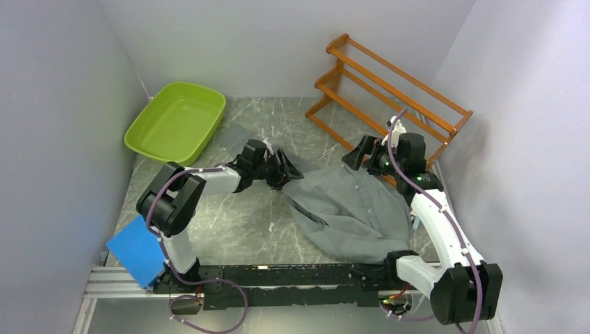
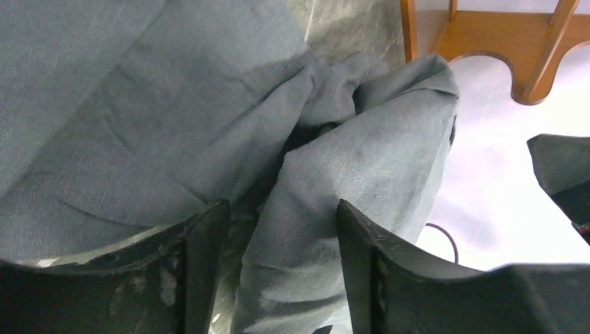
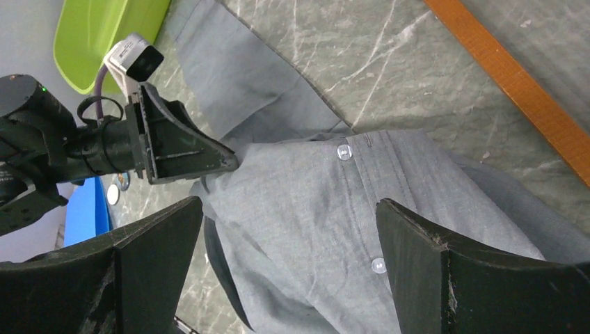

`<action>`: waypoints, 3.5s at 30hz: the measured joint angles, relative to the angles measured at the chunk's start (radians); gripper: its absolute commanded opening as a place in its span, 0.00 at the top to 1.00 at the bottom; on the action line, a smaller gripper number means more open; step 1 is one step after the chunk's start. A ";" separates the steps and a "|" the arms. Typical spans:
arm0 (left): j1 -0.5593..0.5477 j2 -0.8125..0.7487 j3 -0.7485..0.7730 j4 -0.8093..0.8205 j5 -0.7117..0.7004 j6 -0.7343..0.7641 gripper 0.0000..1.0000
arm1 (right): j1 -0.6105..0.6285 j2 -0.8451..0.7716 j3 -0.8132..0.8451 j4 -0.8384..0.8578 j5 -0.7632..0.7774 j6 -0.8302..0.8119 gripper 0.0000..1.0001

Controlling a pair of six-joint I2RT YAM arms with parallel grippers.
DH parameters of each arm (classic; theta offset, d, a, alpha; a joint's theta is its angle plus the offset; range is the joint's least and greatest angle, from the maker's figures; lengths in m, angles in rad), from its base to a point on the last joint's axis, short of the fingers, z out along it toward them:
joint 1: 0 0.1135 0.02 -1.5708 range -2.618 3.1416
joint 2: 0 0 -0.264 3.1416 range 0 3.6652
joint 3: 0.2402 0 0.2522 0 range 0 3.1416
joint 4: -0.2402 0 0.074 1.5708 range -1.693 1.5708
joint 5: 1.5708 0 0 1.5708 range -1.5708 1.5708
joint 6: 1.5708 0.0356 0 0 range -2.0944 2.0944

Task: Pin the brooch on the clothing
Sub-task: Flatten out the clothes at the center of the board.

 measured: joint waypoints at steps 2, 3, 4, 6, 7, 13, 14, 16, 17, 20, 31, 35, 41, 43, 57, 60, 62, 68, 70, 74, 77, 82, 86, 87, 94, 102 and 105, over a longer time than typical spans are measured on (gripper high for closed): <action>-0.003 0.014 0.019 -0.002 -0.006 -0.001 0.58 | 0.000 -0.018 0.000 -0.011 0.002 -0.008 0.00; -0.003 0.014 0.031 -0.011 -0.012 0.005 0.66 | 0.000 -0.025 0.000 -0.012 0.007 -0.012 0.00; -0.003 0.013 0.054 -0.030 -0.019 0.014 0.77 | 0.000 -0.029 0.000 -0.013 0.010 -0.014 0.00; -0.001 0.012 0.125 -0.078 -0.033 0.043 0.97 | 0.000 -0.031 0.000 -0.013 0.015 -0.015 0.00; 0.000 0.008 0.166 -0.110 -0.038 0.068 0.97 | 0.000 -0.030 0.000 -0.015 0.018 -0.015 0.00; -0.028 -0.153 0.375 -0.309 -0.106 0.259 0.97 | 0.000 -0.031 0.016 -0.034 0.036 -0.014 0.00; -0.041 -0.208 0.380 -0.329 -0.116 0.287 0.97 | 0.000 -0.031 0.027 -0.037 0.039 -0.014 0.00; -0.068 -0.345 0.358 -0.357 -0.134 0.329 0.93 | 0.000 -0.031 0.055 -0.038 0.043 -0.014 0.00; -0.076 -0.396 0.341 -0.362 -0.139 0.333 0.88 | 0.000 -0.031 0.067 -0.038 0.043 -0.014 0.00; -0.089 -0.564 0.243 -0.375 -0.182 0.320 0.49 | 0.000 -0.031 0.091 -0.032 0.043 -0.014 0.00; -0.082 -0.420 -0.284 -0.189 -0.170 -0.009 0.05 | 0.000 -0.031 0.016 -0.016 0.031 -0.010 0.00; -0.082 -0.267 -0.330 -0.023 -0.121 -0.084 0.05 | 0.000 -0.031 -0.003 -0.017 0.031 -0.010 0.00; -0.082 -0.089 -0.214 0.208 -0.066 -0.100 0.19 | 0.000 -0.031 -0.003 -0.011 0.031 -0.011 0.00; -0.082 -0.058 -0.175 0.259 -0.052 -0.097 0.41 | 0.000 -0.031 -0.005 -0.010 0.031 -0.011 0.00; -0.092 -0.188 0.338 -0.156 0.000 0.237 0.97 | 0.000 -0.007 0.031 -0.022 0.007 -0.010 0.00; -0.100 -0.378 0.358 -0.300 -0.029 0.337 0.97 | 0.000 -0.006 0.090 -0.024 -0.011 -0.010 0.00; -0.104 -0.534 0.317 -0.355 -0.060 0.377 0.97 | 0.000 -0.006 0.117 -0.013 -0.030 -0.009 0.00; -0.106 -0.830 -0.005 -0.455 -0.175 0.344 0.97 | 0.005 -0.004 0.092 0.013 -0.080 -0.010 0.00; -0.106 -0.839 -0.162 -0.483 -0.202 0.298 0.97 | 0.010 0.000 0.054 0.032 -0.095 -0.009 0.00; -0.110 -0.760 -0.437 -0.496 -0.211 0.211 0.97 | 0.037 0.048 -0.019 0.047 -0.108 -0.004 0.00; -0.154 -0.696 -0.508 -0.525 -0.224 0.168 0.97 | 0.093 0.110 -0.032 0.045 -0.106 -0.005 0.00; -0.277 -0.613 -0.422 -0.519 -0.287 0.165 0.97 | 0.213 0.229 0.014 0.038 -0.071 -0.019 0.00; -0.355 -0.543 -0.342 -0.519 -0.352 0.170 0.97 | 0.326 0.352 0.130 0.021 0.020 -0.064 0.00; -0.373 -0.525 -0.327 -0.522 -0.367 0.170 0.97 | 0.358 0.381 0.164 0.011 0.051 -0.078 0.00; -0.454 -0.459 -0.274 -0.538 -0.457 0.170 0.97 | 0.537 0.544 0.323 -0.029 0.223 -0.174 0.19; -0.462 -0.555 -0.274 -0.567 -0.509 0.153 0.24 | 0.554 0.582 0.238 -0.043 0.260 -0.191 1.00; -0.462 -0.630 -0.275 -0.567 -0.526 0.144 0.13 | 0.553 0.502 0.154 -0.053 0.284 -0.174 1.00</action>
